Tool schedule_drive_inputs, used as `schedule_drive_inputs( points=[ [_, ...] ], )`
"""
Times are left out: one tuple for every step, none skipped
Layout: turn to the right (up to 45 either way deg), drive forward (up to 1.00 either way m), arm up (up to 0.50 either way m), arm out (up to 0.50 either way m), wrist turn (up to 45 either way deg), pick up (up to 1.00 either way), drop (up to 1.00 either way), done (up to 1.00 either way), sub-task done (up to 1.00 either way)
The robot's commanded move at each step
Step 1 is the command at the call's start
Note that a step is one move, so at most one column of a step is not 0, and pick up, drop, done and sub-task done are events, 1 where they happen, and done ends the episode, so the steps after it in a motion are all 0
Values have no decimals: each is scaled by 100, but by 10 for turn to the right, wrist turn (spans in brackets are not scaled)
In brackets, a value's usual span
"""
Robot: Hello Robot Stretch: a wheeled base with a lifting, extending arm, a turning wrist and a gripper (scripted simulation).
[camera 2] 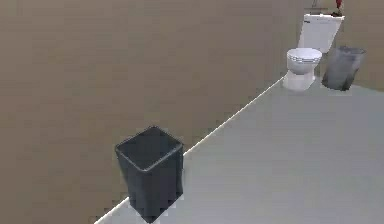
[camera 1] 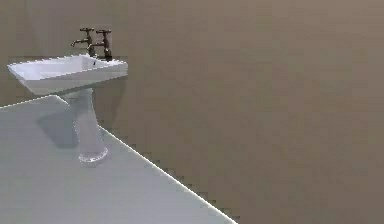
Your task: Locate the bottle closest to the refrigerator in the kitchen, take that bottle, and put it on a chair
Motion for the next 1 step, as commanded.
schedule_drive_inputs(
  points=[
    [390,0,0,0,0,0,0,0,0]
  ],
)
